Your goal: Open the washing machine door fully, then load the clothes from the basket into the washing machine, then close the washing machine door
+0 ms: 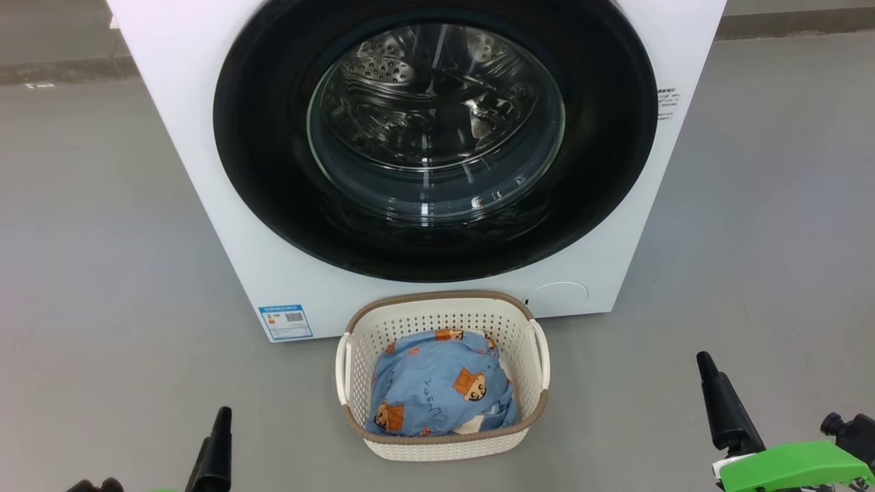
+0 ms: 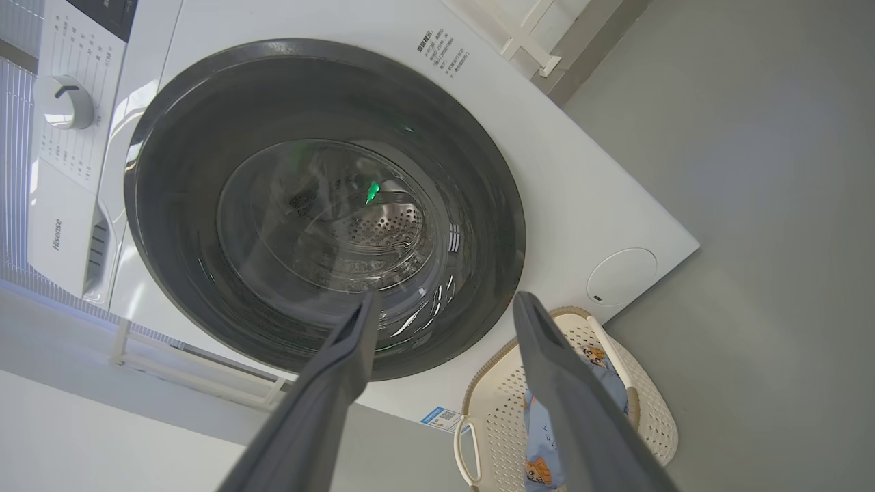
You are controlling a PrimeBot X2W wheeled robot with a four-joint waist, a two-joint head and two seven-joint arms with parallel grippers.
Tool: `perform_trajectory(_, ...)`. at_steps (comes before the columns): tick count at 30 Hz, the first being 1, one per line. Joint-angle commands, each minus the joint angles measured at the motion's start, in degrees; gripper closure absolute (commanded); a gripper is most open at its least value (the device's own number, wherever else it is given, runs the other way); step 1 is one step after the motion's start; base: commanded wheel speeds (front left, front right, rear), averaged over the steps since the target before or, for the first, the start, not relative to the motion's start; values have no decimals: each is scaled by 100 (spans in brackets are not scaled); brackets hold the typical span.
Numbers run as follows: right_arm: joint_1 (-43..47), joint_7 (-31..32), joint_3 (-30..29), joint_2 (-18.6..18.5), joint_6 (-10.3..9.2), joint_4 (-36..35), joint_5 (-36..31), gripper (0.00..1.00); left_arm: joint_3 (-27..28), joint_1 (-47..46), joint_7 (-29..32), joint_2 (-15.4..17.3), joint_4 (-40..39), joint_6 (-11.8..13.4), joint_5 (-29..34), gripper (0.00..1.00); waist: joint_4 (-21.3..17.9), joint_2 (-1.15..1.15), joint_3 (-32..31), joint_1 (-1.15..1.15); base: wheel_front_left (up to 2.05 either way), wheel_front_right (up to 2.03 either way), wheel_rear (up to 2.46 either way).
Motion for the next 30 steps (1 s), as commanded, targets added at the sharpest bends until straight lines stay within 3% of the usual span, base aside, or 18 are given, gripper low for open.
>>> perform_trajectory(1, -93, -65, 74, -69, 3, -190, -188, 0, 54, -97, -66, 103, -181, 31, 178, 0, 0, 0, -5, -1, 0, 0, 0)
perform_trajectory(20, -81, -383, 316, -228, 5, -48, -2225, 0, -102, 18, -386, 133, -230, 215, 1736, 0, -19, 0, -24, -1, 0, 0, 0)
perform_trajectory(30, -74, -534, 387, -278, 5, -18, -2975, 0, -124, 71, -538, 146, -284, 230, 2337, 0, -21, 0, -37, -1, 0, 0, 0)
